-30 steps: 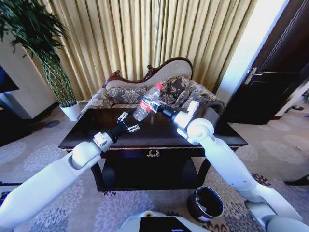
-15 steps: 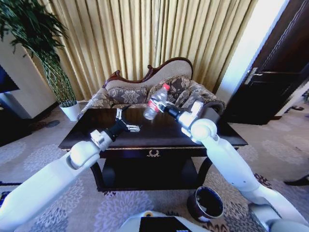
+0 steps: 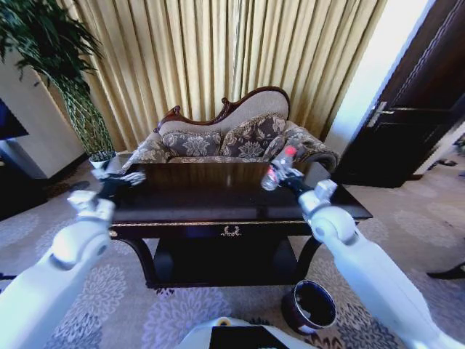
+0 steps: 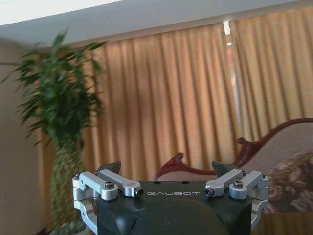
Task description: Move to the front of the table and place the trash on the table into the trash bin.
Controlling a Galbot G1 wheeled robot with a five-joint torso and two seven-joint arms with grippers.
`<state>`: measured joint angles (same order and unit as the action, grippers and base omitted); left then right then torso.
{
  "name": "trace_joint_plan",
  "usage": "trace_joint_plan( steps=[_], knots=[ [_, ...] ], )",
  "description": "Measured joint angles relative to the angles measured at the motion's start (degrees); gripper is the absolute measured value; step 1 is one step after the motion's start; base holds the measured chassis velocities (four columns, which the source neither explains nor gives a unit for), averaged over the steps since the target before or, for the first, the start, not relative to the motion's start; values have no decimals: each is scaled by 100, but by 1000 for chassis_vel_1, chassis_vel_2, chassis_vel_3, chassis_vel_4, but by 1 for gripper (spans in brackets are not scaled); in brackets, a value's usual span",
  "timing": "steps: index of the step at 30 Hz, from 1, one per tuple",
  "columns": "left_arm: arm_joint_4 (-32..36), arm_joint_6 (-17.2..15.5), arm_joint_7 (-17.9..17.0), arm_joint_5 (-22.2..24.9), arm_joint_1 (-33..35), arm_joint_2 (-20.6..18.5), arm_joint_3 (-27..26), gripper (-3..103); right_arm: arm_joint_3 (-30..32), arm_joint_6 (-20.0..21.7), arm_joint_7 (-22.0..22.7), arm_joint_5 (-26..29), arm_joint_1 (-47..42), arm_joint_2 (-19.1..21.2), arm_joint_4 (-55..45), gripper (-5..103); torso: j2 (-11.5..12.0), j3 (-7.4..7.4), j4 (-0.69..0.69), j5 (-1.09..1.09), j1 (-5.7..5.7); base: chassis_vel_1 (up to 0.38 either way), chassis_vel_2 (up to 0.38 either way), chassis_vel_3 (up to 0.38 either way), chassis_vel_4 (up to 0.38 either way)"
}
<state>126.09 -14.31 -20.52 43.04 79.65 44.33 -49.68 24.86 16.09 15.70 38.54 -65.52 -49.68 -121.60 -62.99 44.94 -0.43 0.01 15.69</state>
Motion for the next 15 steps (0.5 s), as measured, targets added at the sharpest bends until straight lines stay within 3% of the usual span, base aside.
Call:
trace_joint_plan(
  steps=[2,5,10,15],
  knots=[
    [61,-172,-27,126,323,290,-515,100,332,47,53,-160,-473,-78,-230,23,0,0,1,-3,0,0,0,0,0],
    [86,-211,-7,143,601,471,-843,100,577,95,64,-225,-722,-125,-387,23,0,0,-1,-4,0,0,0,0,0],
    [306,-231,332,212,1205,803,-1495,100,978,198,65,-306,-1109,-171,-779,23,0,0,3,-3,0,0,0,0,0],
    [393,-306,366,133,1234,862,-1455,100,1116,297,97,-387,-1370,-257,-1096,23,0,0,-1,-2,-1,0,0,0,0]
  ],
)
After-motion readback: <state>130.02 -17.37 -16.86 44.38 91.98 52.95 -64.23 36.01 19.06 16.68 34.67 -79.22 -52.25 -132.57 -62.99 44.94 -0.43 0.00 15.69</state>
